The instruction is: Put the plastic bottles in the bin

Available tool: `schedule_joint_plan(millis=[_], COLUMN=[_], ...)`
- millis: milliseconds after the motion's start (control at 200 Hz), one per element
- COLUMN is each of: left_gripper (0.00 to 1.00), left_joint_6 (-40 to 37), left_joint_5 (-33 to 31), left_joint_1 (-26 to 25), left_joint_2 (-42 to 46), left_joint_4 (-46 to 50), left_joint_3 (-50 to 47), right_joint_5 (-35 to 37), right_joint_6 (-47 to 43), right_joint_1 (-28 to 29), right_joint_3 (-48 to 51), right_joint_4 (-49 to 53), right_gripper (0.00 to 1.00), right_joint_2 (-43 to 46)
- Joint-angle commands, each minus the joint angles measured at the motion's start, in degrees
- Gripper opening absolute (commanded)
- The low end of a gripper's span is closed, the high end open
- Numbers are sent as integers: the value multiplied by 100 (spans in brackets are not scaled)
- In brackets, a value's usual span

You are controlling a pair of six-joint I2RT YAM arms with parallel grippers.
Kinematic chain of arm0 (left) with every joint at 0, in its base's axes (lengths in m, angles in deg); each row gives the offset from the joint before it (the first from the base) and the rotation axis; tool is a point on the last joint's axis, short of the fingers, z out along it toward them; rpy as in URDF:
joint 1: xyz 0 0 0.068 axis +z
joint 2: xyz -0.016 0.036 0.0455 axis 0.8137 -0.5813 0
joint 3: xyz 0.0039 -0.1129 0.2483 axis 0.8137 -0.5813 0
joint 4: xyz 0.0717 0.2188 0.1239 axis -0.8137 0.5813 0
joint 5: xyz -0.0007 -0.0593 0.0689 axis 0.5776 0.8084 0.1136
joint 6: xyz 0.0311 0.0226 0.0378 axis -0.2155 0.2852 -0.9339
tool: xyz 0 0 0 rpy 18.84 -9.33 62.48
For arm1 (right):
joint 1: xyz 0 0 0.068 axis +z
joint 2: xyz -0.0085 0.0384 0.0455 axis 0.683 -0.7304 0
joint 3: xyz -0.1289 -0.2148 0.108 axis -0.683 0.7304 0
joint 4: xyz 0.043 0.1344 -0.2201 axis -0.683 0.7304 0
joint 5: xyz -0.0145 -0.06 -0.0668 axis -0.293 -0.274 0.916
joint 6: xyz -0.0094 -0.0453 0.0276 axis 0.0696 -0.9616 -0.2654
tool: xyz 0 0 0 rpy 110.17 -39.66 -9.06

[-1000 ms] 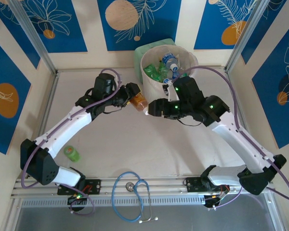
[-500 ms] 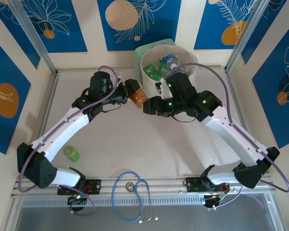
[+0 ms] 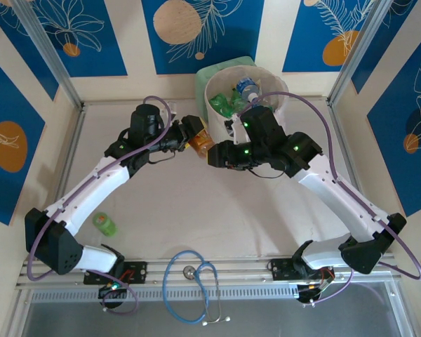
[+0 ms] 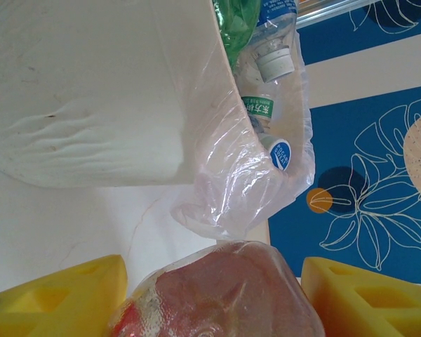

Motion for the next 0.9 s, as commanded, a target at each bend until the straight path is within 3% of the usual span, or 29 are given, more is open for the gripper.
schedule_joint_plan(millis=[0, 130, 290, 455, 565, 685, 895], left_gripper=[64, 66, 100, 100, 100, 100, 100], left_joint_6=[-14, -22, -365, -714, -813, -1203, -1772], left_joint_5=[383, 361, 217, 31, -294, -669, -921], left_joint_1=[-43, -52, -37, 257, 710, 1040, 1048], left_joint_2=[78, 100, 77, -7, 233, 534, 1052], left_joint_4=[-271, -357, -159, 467, 843, 1397, 1958], left_joint_3=[-17, -61, 290, 1092, 1281, 1251, 464], right_joint_5=[-3, 38, 148, 458, 605, 968, 1035], right_joint_6=[-6, -49, -85, -338, -712, -1278, -1912], right_joint_1=[47, 85, 105, -10, -426, -860, -1765], right_joint_3=[-80, -112, -100, -377, -1030, -2152, -3303], right_joint_4=[-163, -157, -194, -16, 305, 872, 1103], right_gripper=[42, 31, 22, 21, 21, 21, 20], right_joint_2=[-94, -90, 98, 243, 168, -252, -1057])
